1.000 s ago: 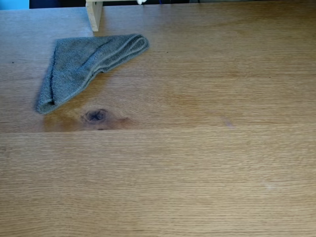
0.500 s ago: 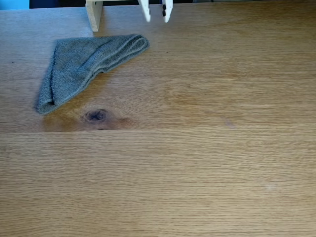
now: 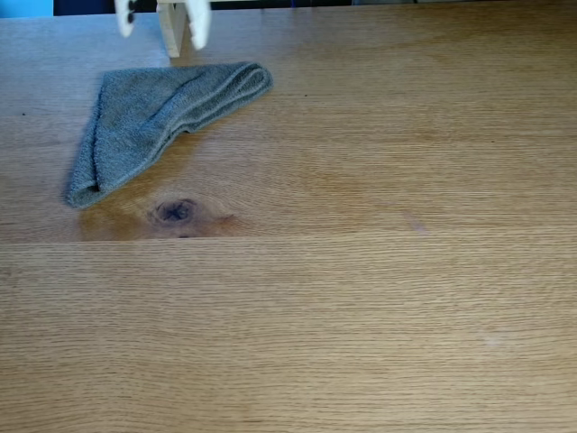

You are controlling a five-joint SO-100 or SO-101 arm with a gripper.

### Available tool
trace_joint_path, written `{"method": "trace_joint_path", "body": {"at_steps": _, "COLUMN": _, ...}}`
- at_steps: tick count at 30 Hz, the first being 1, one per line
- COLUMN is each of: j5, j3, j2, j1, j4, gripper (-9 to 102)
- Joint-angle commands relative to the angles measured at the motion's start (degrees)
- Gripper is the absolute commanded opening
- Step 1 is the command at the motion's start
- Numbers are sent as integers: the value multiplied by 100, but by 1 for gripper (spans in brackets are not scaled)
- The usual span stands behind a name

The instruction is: Clean the area in front of the robot

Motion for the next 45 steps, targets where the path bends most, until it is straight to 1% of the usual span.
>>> {"method": "trace_joint_path", "body": {"at_steps": 1, "j5": -97, "j3": -650, "j2": -580, "j1": 721, "j4": 176, "gripper": 37}}
{"method": "trace_joint_path", "body": {"at_steps": 4, "j5": -316, "j3": -650, "j2": -1204, "j1": 1055, "j4": 176, "gripper": 39}}
{"method": "trace_joint_path", "body": {"at_steps": 9, "j5": -809, "j3": -659, "j2": -2153, "j1": 1362, "j4": -334, "gripper": 41}}
{"method": "trace_joint_path", "body": {"at_steps": 14, "j5": -1187, "j3": -659, "j2": -2839, "j1": 1310, "j4": -800, "gripper": 42}}
{"method": "trace_joint_path", "body": {"at_steps": 19, "j5": -1397, "j3": -659, "j2": -3463, "j1": 1187, "j4": -1521, "gripper": 42}}
{"method": "trace_joint_path", "body": {"at_steps": 29, "j5": -1397, "j3": -659, "j2": -4148, "j1": 1116, "j4": -2549, "gripper": 40}}
{"method": "trace_joint_path", "body": {"at_steps": 35, "j5": -1397, "j3": -712, "j2": -4597, "j1": 1055, "j4": -2760, "gripper": 39}}
{"method": "trace_joint_path", "body": {"at_steps": 40, "j5": -1424, "j3": -686, "j2": -4825, "j1": 932, "j4": -2909, "gripper": 33}}
{"method": "trace_joint_path", "body": {"at_steps": 45, "j5": -1468, "j3": -677, "j2": -4983, "j1": 835, "j4": -3041, "gripper": 19}}
